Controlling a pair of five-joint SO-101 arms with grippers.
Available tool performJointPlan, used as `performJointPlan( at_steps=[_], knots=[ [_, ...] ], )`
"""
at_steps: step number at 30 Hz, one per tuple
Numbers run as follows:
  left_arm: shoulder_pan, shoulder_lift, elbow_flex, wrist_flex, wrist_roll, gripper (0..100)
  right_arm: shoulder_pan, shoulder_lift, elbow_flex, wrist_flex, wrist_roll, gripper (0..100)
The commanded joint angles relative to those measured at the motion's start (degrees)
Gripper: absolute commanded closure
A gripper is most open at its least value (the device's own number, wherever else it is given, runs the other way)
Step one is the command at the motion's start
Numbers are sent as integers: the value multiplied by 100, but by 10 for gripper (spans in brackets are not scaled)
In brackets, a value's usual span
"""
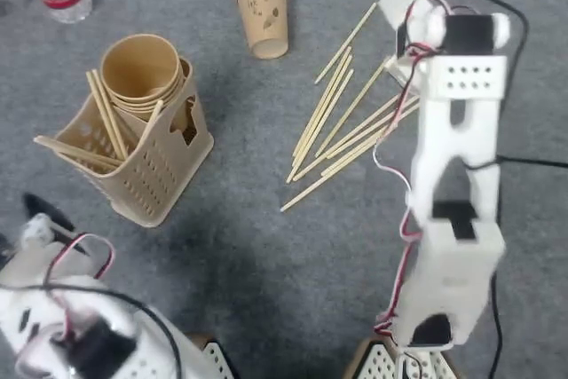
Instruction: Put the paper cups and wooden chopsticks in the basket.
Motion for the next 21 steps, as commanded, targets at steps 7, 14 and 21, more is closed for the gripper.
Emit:
performJointPlan(
  at_steps=[7, 14, 21],
  knots=[
    [2778, 299, -2747, -18, 88, 804, -303, -3943, 3244, 215, -879, 924],
    [4703, 2400, -3635, 26, -237, 808, -251, -6378, 5345, -382, -914, 965],
    [6233, 4580, -4321, 149, -862, 807, 303, -8602, 8800, -2229, -923, 987]
  ],
)
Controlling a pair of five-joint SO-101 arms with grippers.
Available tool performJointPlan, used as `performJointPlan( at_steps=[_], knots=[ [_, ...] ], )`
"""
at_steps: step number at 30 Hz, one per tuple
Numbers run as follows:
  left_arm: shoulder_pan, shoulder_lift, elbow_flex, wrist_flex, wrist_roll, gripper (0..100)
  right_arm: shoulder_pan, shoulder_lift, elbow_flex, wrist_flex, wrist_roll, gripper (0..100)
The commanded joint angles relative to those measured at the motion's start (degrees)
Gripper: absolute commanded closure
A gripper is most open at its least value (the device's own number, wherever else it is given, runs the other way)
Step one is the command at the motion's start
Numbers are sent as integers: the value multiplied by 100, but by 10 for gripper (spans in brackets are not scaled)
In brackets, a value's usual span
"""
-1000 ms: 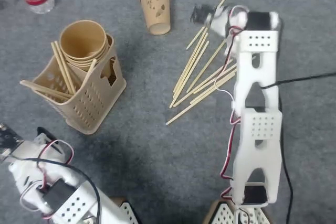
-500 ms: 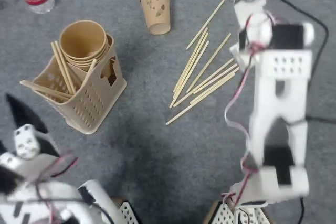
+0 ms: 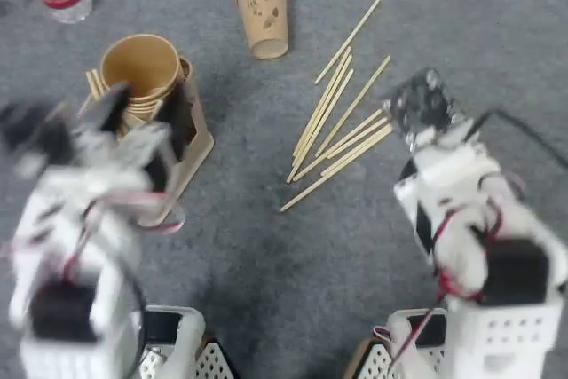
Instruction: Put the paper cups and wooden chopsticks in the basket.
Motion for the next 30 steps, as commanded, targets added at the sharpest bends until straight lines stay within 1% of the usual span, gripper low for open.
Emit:
performJointPlan(
  at_steps=[1, 4, 6, 10, 12, 14, 16, 19, 24, 27, 30],
  knots=[
    [914, 1468, -505, 202, -352, 806, 629, -1235, 1916, -1200, -62, 987],
    [1301, 2242, -708, 299, -360, 805, 1367, -2237, 3569, -2255, -70, 987],
    [1521, 2716, -875, 246, -352, 805, 1710, -2870, 4589, -2782, -132, 986],
    [1802, 3622, -1226, -334, -343, 805, 1877, -3978, 6303, -3398, -730, 983],
    [1811, 4185, -1437, -712, -343, 805, 1886, -4488, 6831, -3556, -747, 983],
    [1793, 4800, -1675, -985, -325, 806, 1868, -4673, 7007, -3582, -756, 983],
    [1811, 5407, -1947, -1152, -308, 808, 1798, -4558, 7077, -3556, -791, 984],
    [1987, 6259, -2299, -1336, -290, 808, 1525, -4488, 7279, -3653, -756, 983],
    [2497, 7446, -2958, -1908, 264, 808, 1279, -4488, 7323, -3653, -484, 986],
    [2752, 8202, -3688, -2295, 255, 808, 1262, -4488, 7323, -3538, -475, 985],
    [2831, 9108, -4866, -2365, 255, 809, 1262, -4488, 7323, -3530, -475, 985]
  ],
)
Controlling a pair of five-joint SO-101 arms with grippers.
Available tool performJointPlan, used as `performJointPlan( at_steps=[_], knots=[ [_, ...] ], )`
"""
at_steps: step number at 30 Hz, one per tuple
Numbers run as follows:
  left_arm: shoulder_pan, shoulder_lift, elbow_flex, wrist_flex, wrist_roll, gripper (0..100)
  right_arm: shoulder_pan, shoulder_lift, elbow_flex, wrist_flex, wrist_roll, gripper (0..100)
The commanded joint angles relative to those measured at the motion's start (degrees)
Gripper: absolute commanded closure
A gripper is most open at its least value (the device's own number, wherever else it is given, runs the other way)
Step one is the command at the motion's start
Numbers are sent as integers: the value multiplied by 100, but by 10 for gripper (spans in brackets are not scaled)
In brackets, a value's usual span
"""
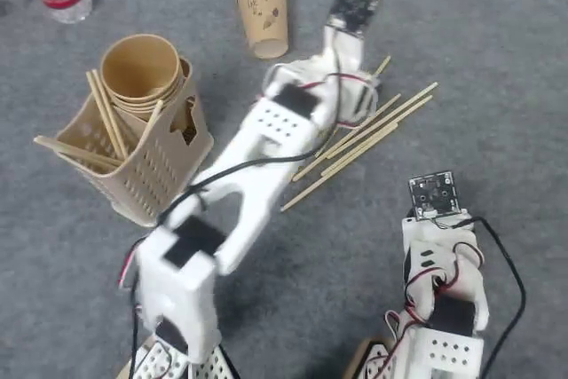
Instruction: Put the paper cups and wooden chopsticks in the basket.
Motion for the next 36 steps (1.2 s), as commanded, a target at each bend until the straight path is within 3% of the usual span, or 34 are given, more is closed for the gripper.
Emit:
performJointPlan(
  at_steps=[1, 6, 10, 12, 16, 21, 30, 33, 36],
  knots=[
    [149, 1196, -1938, -220, 79, 809, -22, -4, 105, 31, 114, 985],
    [-387, 2989, -4101, 387, 88, 835, -22, -48, 105, 198, 114, 983],
    [-475, 3886, -5895, 2347, 70, 865, 40, -66, 97, 180, 114, 986],
    [-475, 4220, -6809, 2927, 62, 858, 251, -75, 44, 154, 88, 986],
    [-571, 5046, -7978, 2716, 105, 859, 804, -75, -132, 92, -211, 986],
    [-589, 5943, -8207, 2171, 246, 893, 1253, -75, -273, 119, -703, 986],
    [-615, 6242, -8215, 2145, 237, 924, 1042, -75, -237, 136, -695, 986],
    [-563, 6180, -8242, 2620, 237, 924, 1024, -75, -237, 119, -695, 986],
    [-369, 5952, -8699, 3807, 79, 924, 1024, -75, -220, 110, -695, 986]
  ],
)
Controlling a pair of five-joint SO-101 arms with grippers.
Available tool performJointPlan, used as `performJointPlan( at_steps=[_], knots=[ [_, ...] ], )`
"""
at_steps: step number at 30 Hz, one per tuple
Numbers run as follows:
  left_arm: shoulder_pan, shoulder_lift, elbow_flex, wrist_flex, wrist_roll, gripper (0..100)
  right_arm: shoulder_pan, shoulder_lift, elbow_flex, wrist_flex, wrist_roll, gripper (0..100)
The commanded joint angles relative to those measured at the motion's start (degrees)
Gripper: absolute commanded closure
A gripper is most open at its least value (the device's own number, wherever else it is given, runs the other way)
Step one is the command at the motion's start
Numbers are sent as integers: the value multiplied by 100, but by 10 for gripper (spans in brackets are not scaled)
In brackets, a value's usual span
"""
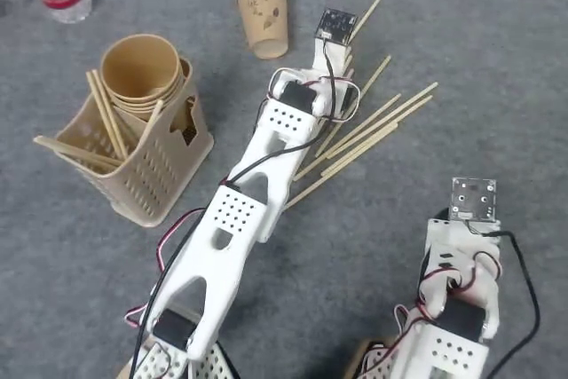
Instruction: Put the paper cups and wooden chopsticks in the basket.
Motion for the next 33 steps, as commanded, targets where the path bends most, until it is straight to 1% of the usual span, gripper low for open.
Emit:
performJointPlan(
  at_steps=[1, 4, 7, 9, 11, 13, 16, 18, 20, 22, 27, 30, 33],
  knots=[
    [246, -492, -866, 1591, -308, 924, -22, -75, -167, -75, -70, 986],
    [308, -1134, -787, 2444, -844, 924, -22, -75, -158, -75, -70, 986],
    [158, -1864, -804, 3165, -976, 924, -22, -75, -149, -75, -70, 986],
    [-53, -2400, -831, 3411, -976, 924, -22, -75, -149, -75, -70, 986],
    [-440, -2910, -813, 3376, -976, 924, -22, -75, -149, -75, -70, 986],
    [-1029, -3235, -813, 2971, -976, 924, -22, -75, -149, -75, -70, 986],
    [-1881, -3165, -699, 1635, -967, 924, -22, -75, -141, -75, -70, 986],
    [-2110, -2857, -409, 756, -1002, 924, -31, -75, -141, -75, -70, 986],
    [-2136, -2558, -189, 237, -1011, 923, -31, -75, -141, -75, -70, 986],
    [-2013, -2268, -110, -18, -1046, 921, -31, -75, -141, -75, -70, 986],
    [-1662, -1714, -84, -563, -1697, 920, -31, -75, -70, -189, -70, 983],
    [-1670, -1547, -75, -747, -1855, 920, -31, -75, -18, -268, -70, 983],
    [-1688, -1398, -48, -695, -1890, 920, -31, -75, -9, -268, -70, 983]
  ],
)
